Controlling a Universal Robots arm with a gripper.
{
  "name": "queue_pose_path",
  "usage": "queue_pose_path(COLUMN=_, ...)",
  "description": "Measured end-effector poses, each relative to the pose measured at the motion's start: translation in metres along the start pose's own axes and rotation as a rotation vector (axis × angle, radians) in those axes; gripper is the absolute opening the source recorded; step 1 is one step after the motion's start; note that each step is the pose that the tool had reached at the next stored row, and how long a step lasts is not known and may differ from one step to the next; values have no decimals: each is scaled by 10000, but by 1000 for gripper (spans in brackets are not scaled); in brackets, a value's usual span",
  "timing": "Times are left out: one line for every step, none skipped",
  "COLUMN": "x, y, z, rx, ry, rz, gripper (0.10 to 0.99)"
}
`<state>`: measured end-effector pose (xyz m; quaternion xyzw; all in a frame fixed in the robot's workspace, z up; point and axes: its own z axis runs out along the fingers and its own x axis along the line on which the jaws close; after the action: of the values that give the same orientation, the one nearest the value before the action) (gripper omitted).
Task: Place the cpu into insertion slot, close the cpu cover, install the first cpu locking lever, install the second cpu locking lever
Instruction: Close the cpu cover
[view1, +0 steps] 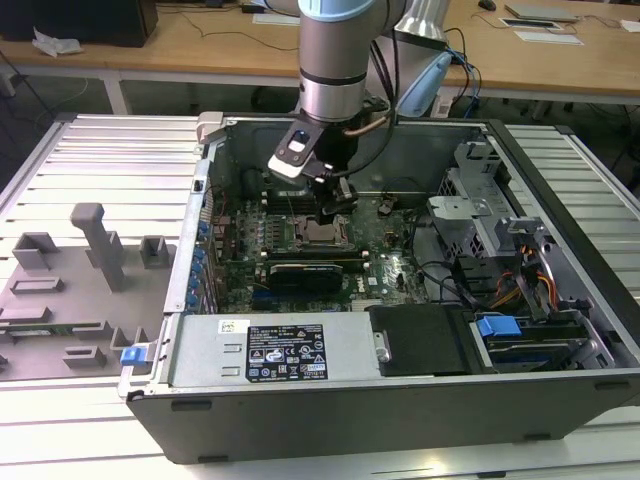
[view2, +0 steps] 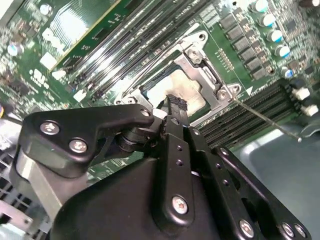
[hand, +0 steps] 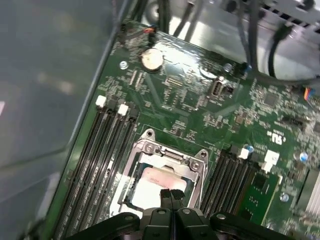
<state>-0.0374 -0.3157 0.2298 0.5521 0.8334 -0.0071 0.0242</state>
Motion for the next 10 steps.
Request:
queue_pose_path(x=0, y=0, z=0, rx=-6, ry=-4, rz=-185, gripper=106)
queue_pose_path(x=0, y=0, z=0, rx=-11, ry=-10, rz=-382, gripper=106)
queue_pose_path(x=0, y=0, z=1, rx=-20, ry=-14, rz=-616, gripper=106)
queue_pose_path(x=0, y=0, z=1, rx=-27, ry=-18, rz=-801, gripper=106)
queue_pose_path(x=0, y=0, z=1, rx=-35, ry=-21, rz=-1025, gripper=106)
queue_pose_path(x=0, y=1, z=2, rx=-46, ry=-24, rz=-1302, gripper=106)
queue_pose_path(x=0, y=0, z=1, rx=-51, ry=-27, rz=-1467, gripper=106)
queue_pose_path(x=0, y=0, z=1, rx=-58, ry=-29, rz=-1657, gripper=106)
queue_pose_path(x=0, y=0, z=2, rx=-70, ry=-32, rz=-1961, gripper=106)
queue_pose_path(x=0, y=0, z=2, rx=-85, ry=-35, rz=-2347, gripper=106)
